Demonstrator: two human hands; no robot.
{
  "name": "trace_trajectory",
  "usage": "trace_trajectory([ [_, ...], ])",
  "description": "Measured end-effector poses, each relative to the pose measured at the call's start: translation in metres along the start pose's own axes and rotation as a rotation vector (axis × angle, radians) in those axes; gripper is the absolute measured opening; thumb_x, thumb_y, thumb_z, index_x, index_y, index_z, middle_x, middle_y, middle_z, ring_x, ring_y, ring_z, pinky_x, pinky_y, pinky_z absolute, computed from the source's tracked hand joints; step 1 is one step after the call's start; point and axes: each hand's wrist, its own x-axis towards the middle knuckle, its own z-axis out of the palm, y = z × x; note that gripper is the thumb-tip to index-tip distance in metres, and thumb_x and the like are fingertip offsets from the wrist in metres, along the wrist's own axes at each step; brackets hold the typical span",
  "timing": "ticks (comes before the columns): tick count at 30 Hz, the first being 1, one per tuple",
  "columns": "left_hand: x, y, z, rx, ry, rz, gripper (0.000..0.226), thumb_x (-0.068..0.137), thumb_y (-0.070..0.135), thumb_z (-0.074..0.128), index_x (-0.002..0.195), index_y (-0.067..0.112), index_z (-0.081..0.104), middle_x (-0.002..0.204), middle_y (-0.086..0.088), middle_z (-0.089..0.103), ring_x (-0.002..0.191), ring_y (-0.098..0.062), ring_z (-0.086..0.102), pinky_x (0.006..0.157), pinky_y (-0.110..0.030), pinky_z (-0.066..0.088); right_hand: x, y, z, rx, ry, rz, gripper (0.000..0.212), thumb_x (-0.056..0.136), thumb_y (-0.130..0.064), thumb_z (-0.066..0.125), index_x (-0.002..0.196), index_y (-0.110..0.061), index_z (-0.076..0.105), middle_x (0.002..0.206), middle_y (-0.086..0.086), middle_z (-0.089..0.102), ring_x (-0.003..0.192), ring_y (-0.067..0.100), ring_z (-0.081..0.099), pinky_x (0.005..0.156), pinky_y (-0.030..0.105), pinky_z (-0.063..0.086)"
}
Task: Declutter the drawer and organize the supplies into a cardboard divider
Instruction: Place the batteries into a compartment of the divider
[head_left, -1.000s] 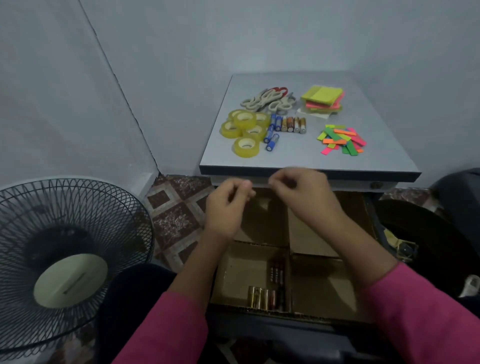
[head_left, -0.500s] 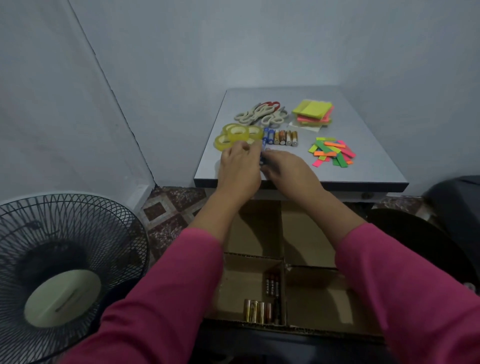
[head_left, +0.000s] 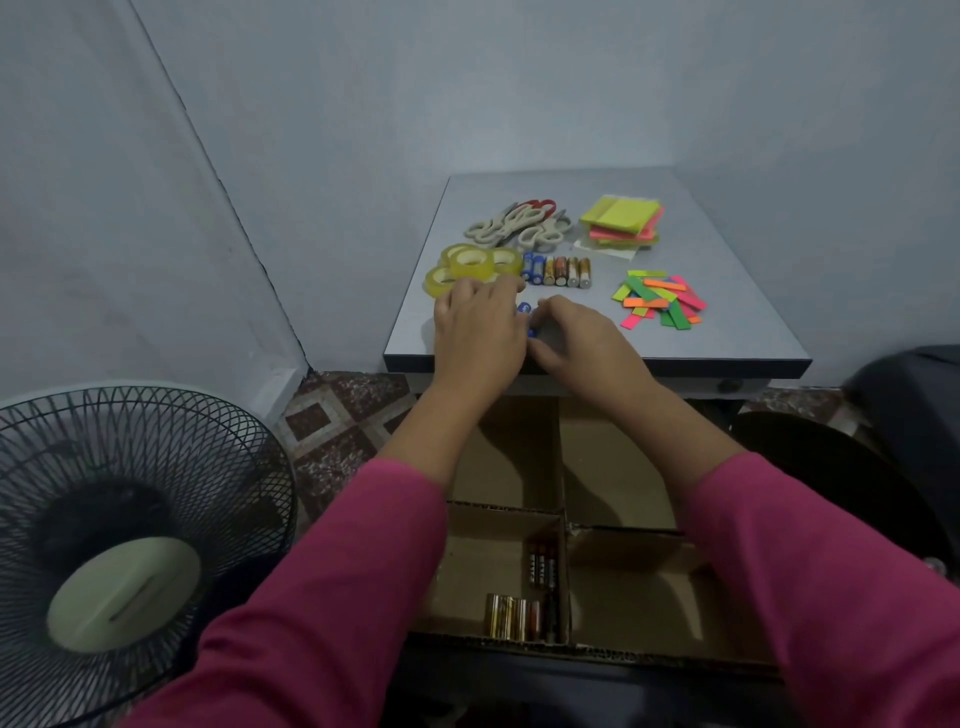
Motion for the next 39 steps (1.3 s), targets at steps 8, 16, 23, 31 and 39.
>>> trace_trajectory([
  [8,0.004,0.015,-0.012,0.103,-0.062,-0.06,0.025,0.095,0.029,0.055,0.118,0.021,0.058,0.111,-0.005,0.059,0.115,-0.023,0.043,0.099,-0.034,0.026,-0.002,-0.004,-0.006,0.202,0.031,0.055,0.022,0.085,-0.02,0.066,0.095,-0.012,0.048,0.085,0.0,0.056,0.075,0.012,0.051,0.06,0.022,0.04],
  [16,0.003,0.026,-0.021,0.33,-0.203,0.052,0.026,0.092,0.027,0.055,0.117,0.019,0.061,0.113,-0.006,0.06,0.115,-0.026,0.043,0.098,-0.038,0.029,-0.028,-0.005,-0.015,0.202,0.052,0.096,0.035,0.082,-0.015,0.07,0.101,-0.021,0.042,0.101,-0.003,0.053,0.092,0.011,0.052,0.067,0.015,0.041],
  [23,-0.058,0.015,-0.053,-0.239,-0.369,-0.207,0.018,0.087,0.021,0.059,0.102,0.021,0.069,0.085,0.005,0.065,0.082,-0.015,0.06,0.081,-0.036,0.045,-0.089,0.004,-0.001,0.35,0.068,0.068,0.039,0.079,-0.019,0.072,0.101,-0.036,0.045,0.115,-0.012,0.055,0.109,0.0,0.051,0.087,0.013,0.041],
  [31,-0.152,-0.007,-0.01,-0.478,-0.89,-0.516,0.008,0.086,0.014,0.066,0.083,0.021,0.063,0.079,0.001,0.063,0.073,-0.011,0.059,0.07,-0.028,0.053,-0.125,0.026,0.03,0.407,-0.096,0.24,0.038,0.08,-0.02,0.073,0.095,-0.041,0.045,0.108,-0.028,0.048,0.11,0.001,0.047,0.094,0.027,0.041],
  [39,-0.165,-0.018,0.032,-0.242,-0.895,-0.544,0.023,0.09,0.01,0.059,0.069,0.019,0.057,0.074,0.001,0.061,0.073,-0.016,0.062,0.068,-0.029,0.051,-0.128,0.03,0.032,0.484,-0.087,0.295,0.038,0.081,-0.019,0.072,0.097,-0.043,0.047,0.113,-0.023,0.051,0.114,0.006,0.048,0.098,0.033,0.042],
])
